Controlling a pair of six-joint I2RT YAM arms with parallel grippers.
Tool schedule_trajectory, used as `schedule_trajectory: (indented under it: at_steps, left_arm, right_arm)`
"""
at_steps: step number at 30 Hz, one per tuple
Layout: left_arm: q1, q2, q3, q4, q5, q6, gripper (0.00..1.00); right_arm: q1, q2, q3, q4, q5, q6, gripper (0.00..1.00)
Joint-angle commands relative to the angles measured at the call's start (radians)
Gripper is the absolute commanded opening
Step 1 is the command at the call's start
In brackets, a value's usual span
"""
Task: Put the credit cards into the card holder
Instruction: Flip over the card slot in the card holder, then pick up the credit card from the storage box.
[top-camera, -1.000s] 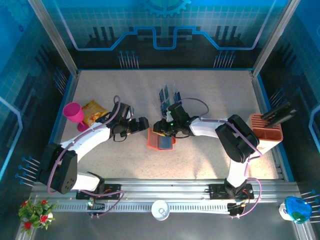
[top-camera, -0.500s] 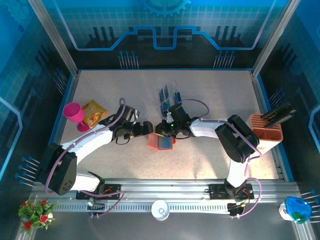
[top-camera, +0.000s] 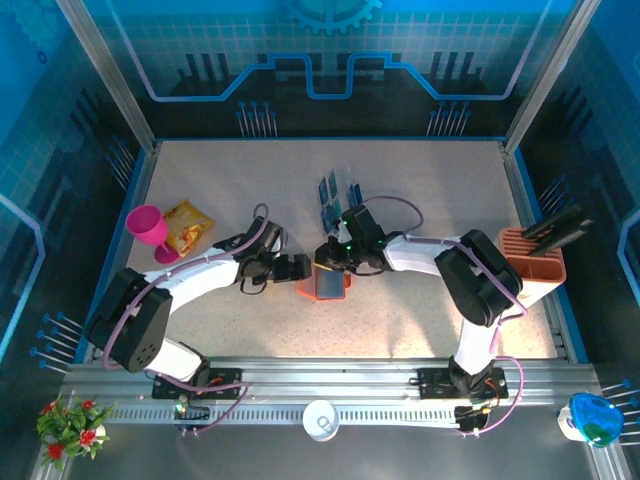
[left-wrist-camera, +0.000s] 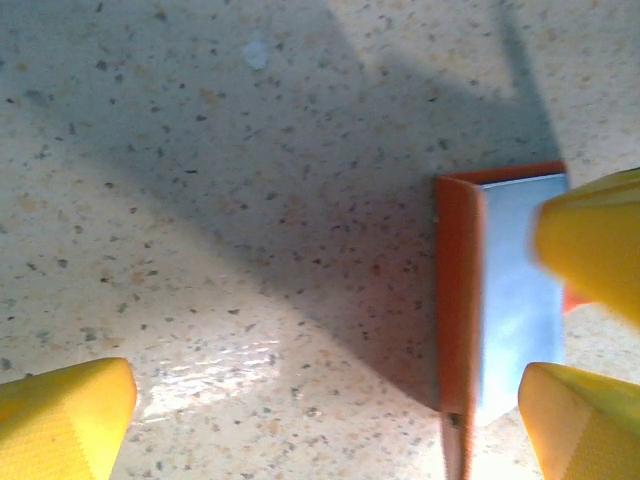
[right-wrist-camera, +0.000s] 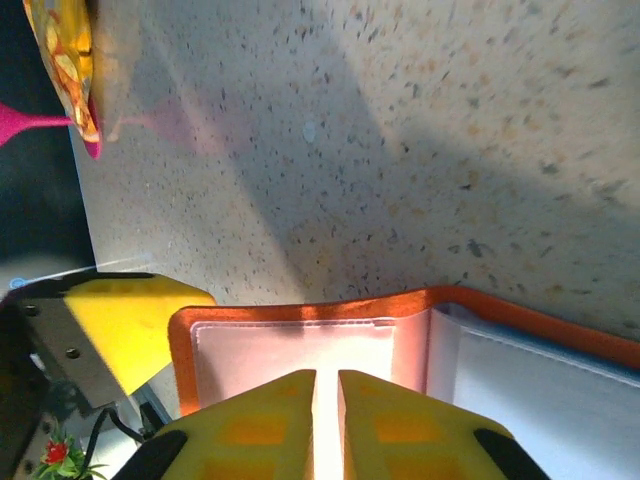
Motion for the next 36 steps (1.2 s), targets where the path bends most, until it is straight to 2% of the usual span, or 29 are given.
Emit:
schedule_trajectory:
  at_steps: [1, 7, 11, 18, 25, 31, 36]
  left_arm:
    - [-0.007, 0.029, -0.016, -0.010, -0.044, 0.036, 0.99]
    - [-0.006, 0.042, -0.021, -0.006, -0.074, 0.039, 0.99]
    - [-0.007, 0.056, -0.019, -0.006, -0.090, 0.037, 0.99]
    - [-0.007, 0.067, -0.015, 0.015, -0.090, 0.029, 0.99]
    - [-0.006, 0.057, -0.017, 0.015, -0.084, 0.021, 0.99]
    - [-0.007, 0.043, -0.028, 0.014, -0.083, 0.018, 0.99]
    - [-0.007, 0.046, -0.028, 0.012, -0.078, 0.019, 0.99]
  right_arm:
    - [-0.050, -0.083, 0.024, -0.059, 0.014, -0.040, 0.17]
    - [-0.119, -0.141, 0.137, -0.266, 0.071, -0.172, 0.38]
    - [-0.158, -0.120, 0.271, -0.438, 0.124, -0.269, 0.42]
    - [-0.162, 0.009, 0.568, -0.730, 0.237, -0.454, 0.43]
    - [-0.120, 0.184, 0.841, -0.967, 0.344, -0.586, 0.41]
    - [-0.078, 0.303, 1.030, -1.116, 0.458, -0.648, 0.38]
    - [-0.070, 0.312, 1.083, -1.132, 0.521, -0.671, 0.37]
